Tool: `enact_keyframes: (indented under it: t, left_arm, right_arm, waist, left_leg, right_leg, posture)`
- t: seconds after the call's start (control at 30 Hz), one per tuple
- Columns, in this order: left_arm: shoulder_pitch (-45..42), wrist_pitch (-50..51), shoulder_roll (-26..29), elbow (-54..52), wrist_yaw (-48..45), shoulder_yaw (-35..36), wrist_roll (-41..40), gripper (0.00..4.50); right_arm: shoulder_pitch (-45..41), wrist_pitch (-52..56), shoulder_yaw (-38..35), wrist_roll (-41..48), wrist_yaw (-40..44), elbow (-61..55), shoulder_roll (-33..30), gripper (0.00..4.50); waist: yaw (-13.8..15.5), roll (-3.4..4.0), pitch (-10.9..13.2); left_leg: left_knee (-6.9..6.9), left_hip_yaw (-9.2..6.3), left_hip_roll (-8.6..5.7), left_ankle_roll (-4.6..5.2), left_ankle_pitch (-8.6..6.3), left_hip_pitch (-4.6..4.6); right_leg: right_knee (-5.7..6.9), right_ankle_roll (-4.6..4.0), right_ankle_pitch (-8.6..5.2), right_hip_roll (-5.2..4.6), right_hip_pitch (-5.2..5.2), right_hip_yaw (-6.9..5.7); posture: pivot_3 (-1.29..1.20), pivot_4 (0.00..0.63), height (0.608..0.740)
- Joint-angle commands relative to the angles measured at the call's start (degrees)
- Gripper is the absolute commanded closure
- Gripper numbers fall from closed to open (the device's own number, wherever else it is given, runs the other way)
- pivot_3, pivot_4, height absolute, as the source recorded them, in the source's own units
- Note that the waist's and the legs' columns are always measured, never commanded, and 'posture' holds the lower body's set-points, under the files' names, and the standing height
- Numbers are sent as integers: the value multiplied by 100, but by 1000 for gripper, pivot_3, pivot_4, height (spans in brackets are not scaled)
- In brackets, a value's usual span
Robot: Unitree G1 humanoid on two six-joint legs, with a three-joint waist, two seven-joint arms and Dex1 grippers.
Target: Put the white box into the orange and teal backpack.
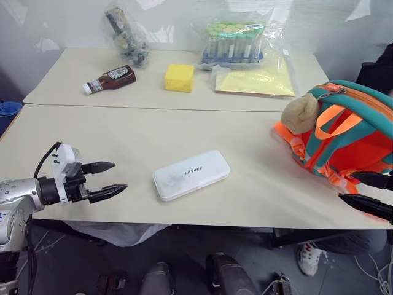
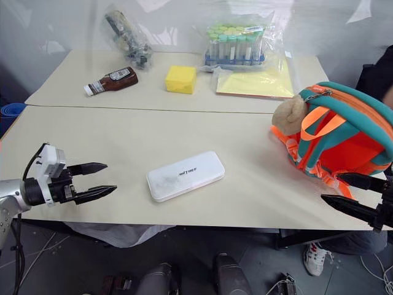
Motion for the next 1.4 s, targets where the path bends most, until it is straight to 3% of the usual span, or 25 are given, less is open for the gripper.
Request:
enact_keyframes:
  t: [0.03,0.37,0.5,0.53,0.63,0.77,1.0,1.03,1.17,1.4]
  left_arm:
    - [1,40,52,-142,133,80,-7,0]
    - [11,36,172,-273,153,-354,282,0]
    - [-76,-145,-2,-222,281,-926,650,0]
    - [-125,-180,-66,-192,309,-1024,685,186]
    - [-313,-337,-247,-181,320,-1350,816,792]
    - [-849,-289,-558,16,572,-1799,1112,2047]
    - [-1095,-232,-501,231,272,-2093,1216,4271]
    - [-1128,-195,-490,264,272,-2127,1248,4453]
    - [-1411,-331,-603,555,365,-2225,1431,4453]
    - [-2196,-389,-1010,1184,372,-2338,1515,4453]
  right_arm:
    - [-59,-49,-99,-82,-78,-27,-108,54]
    - [-37,-31,322,-25,-427,-822,264,54]
    - [-287,-166,1292,-162,-880,-1498,538,54]
    - [-414,-256,1582,-350,-1053,-1532,595,15]
    - [-1134,-465,2521,-862,-1650,-1351,850,577]
    - [-2630,-770,4083,-1810,-2220,-567,1457,1929]
    - [-4287,-1102,5272,-2833,-2929,925,2538,4382]
    - [-4427,-1141,5410,-2975,-3009,1118,2669,4495]
    - [-4496,-1212,5741,-3201,-2935,1290,2908,4495]
    - [-3853,-833,5694,-2989,-2764,285,2807,4495]
  waist:
    - [2,0,0]
    - [-7,0,0]
    - [-12,0,0]
    - [-9,0,0]
    - [-11,-5,-3]
    - [-17,-7,-4]
    - [-24,-5,-3]
    - [-24,-5,-3]
    - [11,-5,-3]
    - [28,-6,-3]
  left_leg:
    - [-1,0,0,0,0,0]
    - [0,-1,1,0,-2,-1]
    - [3,1,1,0,-1,1]
    - [4,1,1,0,-1,-1]
    - [10,1,1,0,-1,-2]
    - [15,5,-1,3,1,-4]
    - [14,16,8,-9,4,-16]
    - [15,16,9,-10,4,-17]
    - [24,15,7,-9,4,-19]
    - [46,16,4,-3,2,-27]
  right_leg:
    - [0,0,0,0,0,0]
    - [1,1,0,2,-1,0]
    - [4,1,0,1,0,1]
    - [4,1,0,0,-1,1]
    - [4,0,3,0,-1,0]
    - [9,-4,7,3,-5,1]
    - [29,-18,-1,12,-34,2]
    - [29,-18,-1,12,-35,1]
    - [33,-18,-1,9,-33,-1]
    - [38,-11,3,3,-29,-2]
  posture:
    - [0,150,740]
    - [0,150,740]
    - [0,150,740]
    - [0,150,740]
    - [0,150,740]
    - [0,150,740]
    - [0,150,740]
    - [0,150,740]
    - [0,150,740]
    - [0,150,740]
